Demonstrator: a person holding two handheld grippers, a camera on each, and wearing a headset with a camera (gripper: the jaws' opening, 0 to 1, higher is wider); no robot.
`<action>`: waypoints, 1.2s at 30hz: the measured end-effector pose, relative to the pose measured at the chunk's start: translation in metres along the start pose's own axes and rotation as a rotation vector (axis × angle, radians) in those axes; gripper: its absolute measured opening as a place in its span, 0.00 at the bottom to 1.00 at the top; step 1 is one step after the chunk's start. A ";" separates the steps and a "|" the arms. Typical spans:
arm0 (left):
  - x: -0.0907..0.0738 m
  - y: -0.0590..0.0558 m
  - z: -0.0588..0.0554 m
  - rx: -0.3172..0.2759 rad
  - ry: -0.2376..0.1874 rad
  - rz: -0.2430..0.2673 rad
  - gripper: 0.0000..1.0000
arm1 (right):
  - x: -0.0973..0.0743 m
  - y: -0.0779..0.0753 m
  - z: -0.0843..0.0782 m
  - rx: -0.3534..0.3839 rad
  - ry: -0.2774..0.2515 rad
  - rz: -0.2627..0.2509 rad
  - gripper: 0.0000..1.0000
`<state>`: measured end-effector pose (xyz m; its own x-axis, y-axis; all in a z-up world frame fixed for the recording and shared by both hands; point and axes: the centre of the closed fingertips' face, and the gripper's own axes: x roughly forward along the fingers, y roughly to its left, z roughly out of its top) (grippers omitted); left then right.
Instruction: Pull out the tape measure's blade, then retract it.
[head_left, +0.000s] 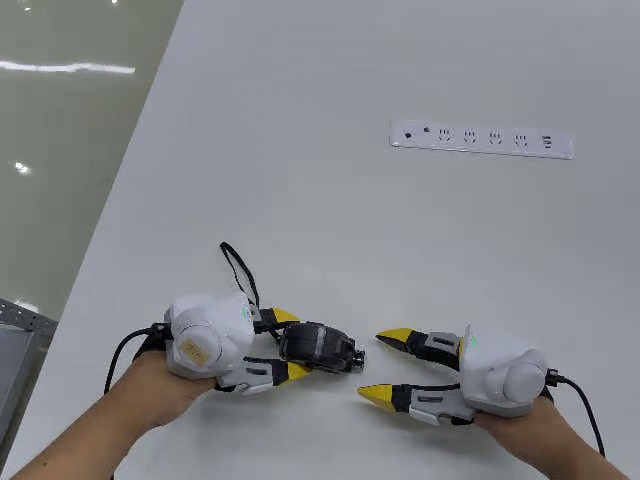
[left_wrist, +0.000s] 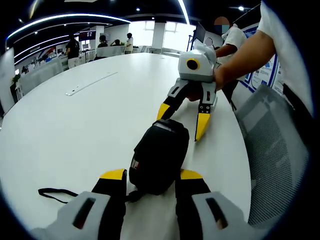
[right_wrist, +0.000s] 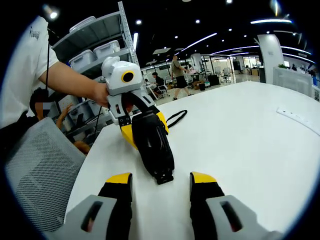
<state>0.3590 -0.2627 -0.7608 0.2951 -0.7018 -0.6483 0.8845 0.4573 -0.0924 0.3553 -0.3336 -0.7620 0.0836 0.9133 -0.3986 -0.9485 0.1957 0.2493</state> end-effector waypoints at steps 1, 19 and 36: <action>0.000 0.000 0.000 0.000 0.001 0.000 0.35 | 0.000 0.000 0.000 0.000 -0.001 0.000 0.46; 0.000 -0.001 -0.003 0.001 0.011 -0.016 0.31 | 0.005 -0.002 0.002 -0.006 -0.002 0.011 0.45; 0.000 0.002 -0.004 0.054 0.021 -0.012 0.29 | 0.010 0.000 -0.003 -0.033 0.012 0.024 0.42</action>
<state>0.3593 -0.2592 -0.7640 0.2776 -0.6951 -0.6632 0.9061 0.4189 -0.0597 0.3557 -0.3256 -0.7682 0.0576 0.9130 -0.4038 -0.9598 0.1619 0.2291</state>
